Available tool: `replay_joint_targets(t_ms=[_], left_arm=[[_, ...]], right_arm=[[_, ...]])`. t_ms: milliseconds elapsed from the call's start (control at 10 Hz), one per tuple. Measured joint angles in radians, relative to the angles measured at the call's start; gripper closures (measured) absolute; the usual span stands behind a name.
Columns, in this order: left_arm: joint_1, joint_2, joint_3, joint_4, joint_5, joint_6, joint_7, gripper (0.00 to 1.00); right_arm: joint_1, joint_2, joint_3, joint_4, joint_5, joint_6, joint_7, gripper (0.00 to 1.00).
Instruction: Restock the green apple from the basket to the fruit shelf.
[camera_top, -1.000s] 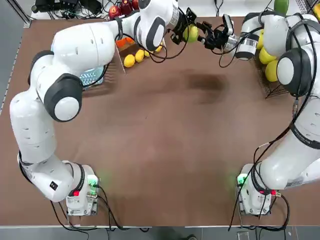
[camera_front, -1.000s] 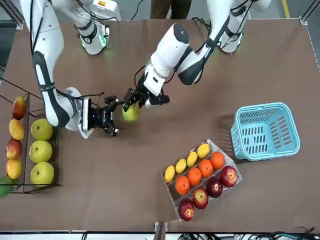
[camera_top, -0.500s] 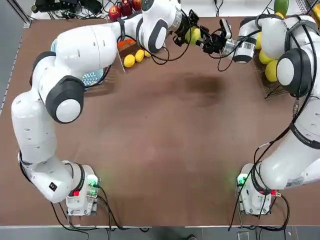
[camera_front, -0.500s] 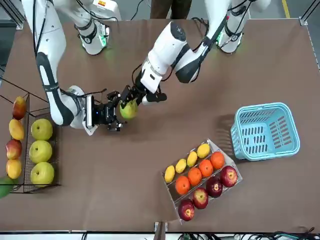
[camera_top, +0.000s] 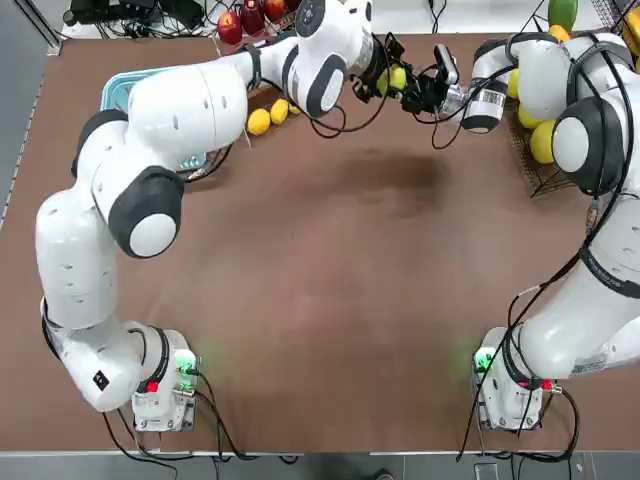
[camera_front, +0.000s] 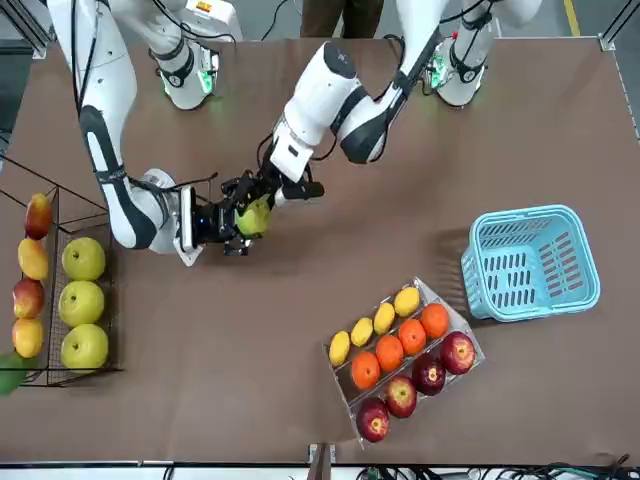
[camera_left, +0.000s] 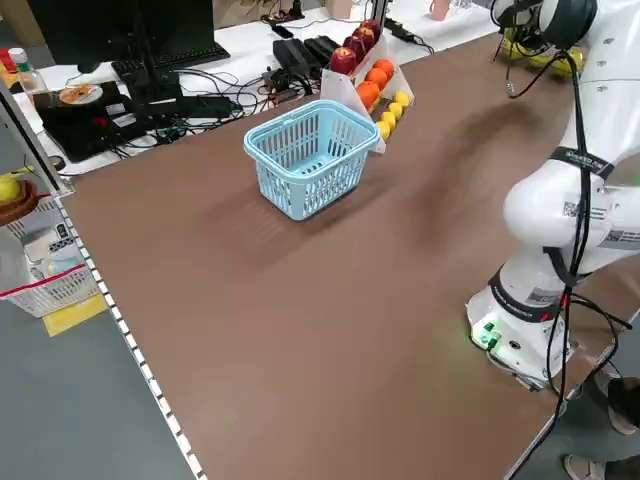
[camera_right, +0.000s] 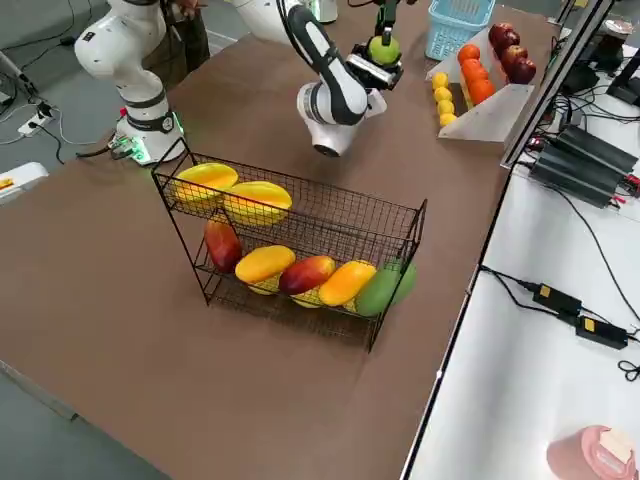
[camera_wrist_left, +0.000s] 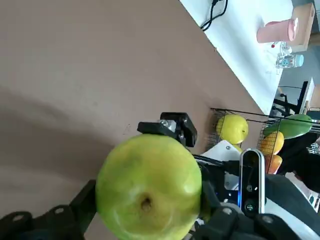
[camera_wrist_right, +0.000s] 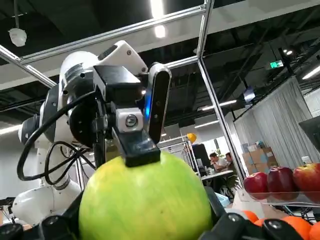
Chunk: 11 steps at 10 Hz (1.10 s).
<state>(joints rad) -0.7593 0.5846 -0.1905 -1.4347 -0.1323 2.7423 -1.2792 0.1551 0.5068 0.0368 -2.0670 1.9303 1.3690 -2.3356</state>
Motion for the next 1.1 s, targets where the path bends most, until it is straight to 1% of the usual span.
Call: replay_joint_targets(t_ms=[100,300,400,600,700,800,900,1000,1100], left_arm=[[0.002,0.000,0.002,0.007,0.000,0.002,-0.002,0.01],[0.007,-0.007,0.007,0.019,0.000,-0.023,-0.003,0.00],[0.019,-0.019,0.011,0.032,0.000,-0.088,-0.003,0.00],[0.083,-0.078,0.010,0.050,0.000,-0.292,-0.001,0.00],[0.131,-0.115,0.002,0.050,0.000,-0.395,0.018,0.00],[0.185,-0.150,-0.015,0.048,0.000,-0.488,0.057,0.00],[0.238,-0.183,-0.027,0.031,0.000,-0.550,0.103,0.00],[0.291,-0.217,-0.032,-0.007,0.000,-0.577,0.148,0.00],[0.345,-0.250,-0.032,-0.061,0.001,-0.586,0.190,0.00]], right_arm=[[0.000,0.000,0.004,-0.001,0.000,-0.019,0.000,0.08],[-0.001,0.000,0.005,-0.002,-0.001,-0.040,0.000,0.08],[-0.001,0.000,0.006,-0.004,-0.001,-0.046,0.000,0.08],[-0.006,0.000,0.004,-0.010,-0.004,-0.044,0.023,0.08],[-0.015,-0.001,-0.014,-0.006,-0.021,-0.035,0.074,0.08],[-0.021,-0.006,-0.057,0.016,-0.064,-0.019,0.143,0.08],[-0.029,-0.019,-0.103,0.064,-0.122,0.007,0.222,0.08],[-0.035,-0.043,-0.143,0.122,-0.183,0.053,0.304,0.08],[-0.037,-0.077,-0.168,0.180,-0.251,0.124,0.389,0.08]])
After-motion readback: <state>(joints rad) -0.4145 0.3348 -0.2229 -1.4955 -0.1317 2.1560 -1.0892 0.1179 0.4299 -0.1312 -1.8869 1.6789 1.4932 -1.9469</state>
